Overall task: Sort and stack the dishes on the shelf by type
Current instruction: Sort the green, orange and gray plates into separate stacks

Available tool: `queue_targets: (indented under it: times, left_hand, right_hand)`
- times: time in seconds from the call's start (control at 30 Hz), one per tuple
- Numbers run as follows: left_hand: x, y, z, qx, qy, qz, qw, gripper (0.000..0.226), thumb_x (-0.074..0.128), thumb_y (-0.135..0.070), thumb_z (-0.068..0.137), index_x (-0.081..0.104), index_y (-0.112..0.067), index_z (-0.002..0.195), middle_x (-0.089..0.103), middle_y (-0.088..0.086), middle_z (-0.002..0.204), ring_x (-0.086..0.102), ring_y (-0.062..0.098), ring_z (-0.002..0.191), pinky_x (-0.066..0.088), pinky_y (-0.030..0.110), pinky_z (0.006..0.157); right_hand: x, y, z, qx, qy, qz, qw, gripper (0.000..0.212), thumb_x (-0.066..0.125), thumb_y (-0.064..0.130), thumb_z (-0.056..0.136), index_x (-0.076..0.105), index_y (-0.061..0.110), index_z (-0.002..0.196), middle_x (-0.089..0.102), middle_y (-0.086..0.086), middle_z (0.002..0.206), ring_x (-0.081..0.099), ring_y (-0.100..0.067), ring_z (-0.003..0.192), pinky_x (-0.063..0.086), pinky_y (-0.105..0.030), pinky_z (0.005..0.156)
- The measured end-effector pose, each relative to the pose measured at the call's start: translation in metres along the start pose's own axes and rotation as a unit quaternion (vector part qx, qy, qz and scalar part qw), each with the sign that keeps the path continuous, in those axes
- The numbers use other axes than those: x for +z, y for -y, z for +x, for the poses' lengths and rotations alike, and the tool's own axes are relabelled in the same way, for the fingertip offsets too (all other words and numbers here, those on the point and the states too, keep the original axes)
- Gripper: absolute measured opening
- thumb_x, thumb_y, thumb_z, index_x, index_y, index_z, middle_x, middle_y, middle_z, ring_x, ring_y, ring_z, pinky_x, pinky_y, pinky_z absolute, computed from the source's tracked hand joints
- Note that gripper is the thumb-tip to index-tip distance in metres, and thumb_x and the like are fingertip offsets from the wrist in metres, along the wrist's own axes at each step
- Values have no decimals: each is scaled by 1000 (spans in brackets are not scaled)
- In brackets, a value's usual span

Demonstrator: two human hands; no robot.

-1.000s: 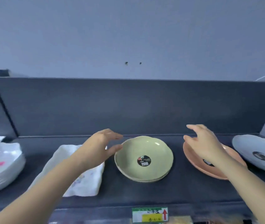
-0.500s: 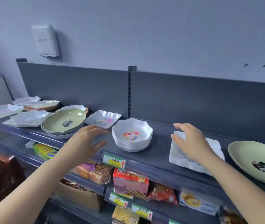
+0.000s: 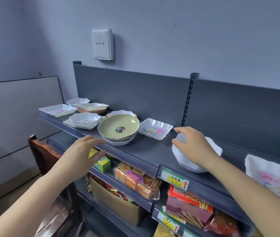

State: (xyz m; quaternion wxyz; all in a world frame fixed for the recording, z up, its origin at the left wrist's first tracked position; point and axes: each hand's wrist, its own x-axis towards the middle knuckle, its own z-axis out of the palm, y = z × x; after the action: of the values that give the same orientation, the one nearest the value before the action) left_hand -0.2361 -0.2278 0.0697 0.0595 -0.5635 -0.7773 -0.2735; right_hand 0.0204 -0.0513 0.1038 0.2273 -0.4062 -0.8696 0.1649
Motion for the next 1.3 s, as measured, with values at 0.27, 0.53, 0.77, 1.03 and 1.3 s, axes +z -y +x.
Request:
queue_targets:
  times: [0.27,0.53,0.77,1.03,1.3]
  left_hand:
    - [13,60,57,-40,-11,-3,999,40,64,-32,85,59,-23,124,62,-7,108,60,15,102,45,29,91]
    - [42,114,135,-100,26,-18,995,53,60,-30,89,43,-19,138,58,-5,111,52,10,93,40,22,89]
    - [67,156,176,-118,86,-54,988,49,58,-31,90,47,-15,135,57,-7,106,59,13,93,42,22,83]
    - [94,179,227,-114,156,-149,970,37,48,-26,96,51,-14,131,61,-3,103,60,5,72,47,11,54]
    - [99,195,249,-53,191,-204,959,27,50,-27,95,64,-18,116,65,-4,97,57,11,85,40,14,63]
  right_hand:
    - [48,32,107,42,40,40,998,39,52,23,91,54,7,126,55,-8,132,50,-27,120,41,-34,94]
    - [125,30,217,127,101,79,984,24,55,27,85,54,3,85,52,-9,79,43,-23,67,32,-30,58]
    - [172,22,254,151,94,6,984,34,58,21,81,33,14,59,39,-1,67,35,-20,55,22,-29,46]
    - [171,27,256,233,36,-13,972,39,41,0,81,25,19,51,25,1,54,21,-16,49,15,-27,45]
    - [152,28,251,290,-143,33,946,19,41,1,75,46,1,57,45,-21,63,33,-21,59,23,-29,51]
